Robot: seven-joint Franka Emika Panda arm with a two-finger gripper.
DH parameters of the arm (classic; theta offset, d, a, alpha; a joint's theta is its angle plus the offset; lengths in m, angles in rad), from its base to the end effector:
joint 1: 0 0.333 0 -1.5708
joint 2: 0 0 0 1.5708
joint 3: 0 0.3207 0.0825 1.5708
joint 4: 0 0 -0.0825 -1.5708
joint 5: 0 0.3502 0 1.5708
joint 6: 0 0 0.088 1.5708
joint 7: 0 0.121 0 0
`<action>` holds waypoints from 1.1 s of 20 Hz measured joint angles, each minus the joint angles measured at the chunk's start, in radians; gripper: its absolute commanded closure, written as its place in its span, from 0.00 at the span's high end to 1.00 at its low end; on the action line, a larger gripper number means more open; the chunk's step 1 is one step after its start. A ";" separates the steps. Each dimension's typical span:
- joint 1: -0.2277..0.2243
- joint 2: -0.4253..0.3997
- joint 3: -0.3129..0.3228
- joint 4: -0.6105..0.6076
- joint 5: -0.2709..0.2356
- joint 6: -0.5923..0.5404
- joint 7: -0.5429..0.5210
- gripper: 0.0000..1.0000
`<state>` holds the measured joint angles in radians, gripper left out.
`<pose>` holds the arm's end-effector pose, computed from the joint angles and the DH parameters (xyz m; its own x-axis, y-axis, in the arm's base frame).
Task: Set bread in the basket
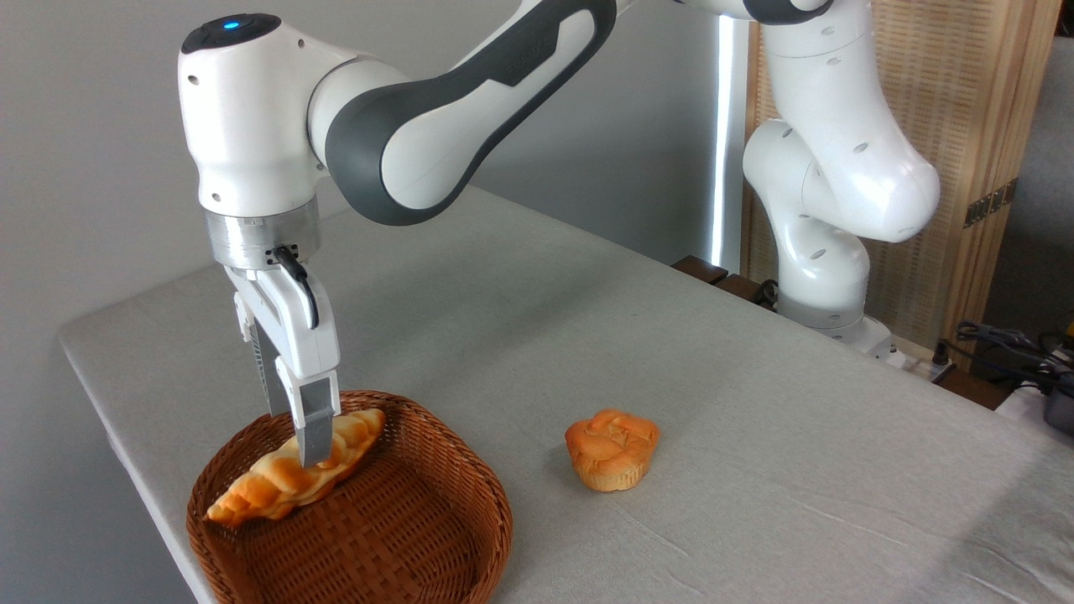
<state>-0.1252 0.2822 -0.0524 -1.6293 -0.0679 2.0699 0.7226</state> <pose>0.6220 -0.1127 0.4736 0.6332 -0.7552 0.1694 -0.7606 -0.6477 -0.0447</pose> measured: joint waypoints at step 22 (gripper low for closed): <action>0.171 -0.270 -0.133 -0.012 0.015 -0.395 -0.177 1.00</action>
<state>0.0459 0.0126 -0.1856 -1.6417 -0.0533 1.6751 0.5452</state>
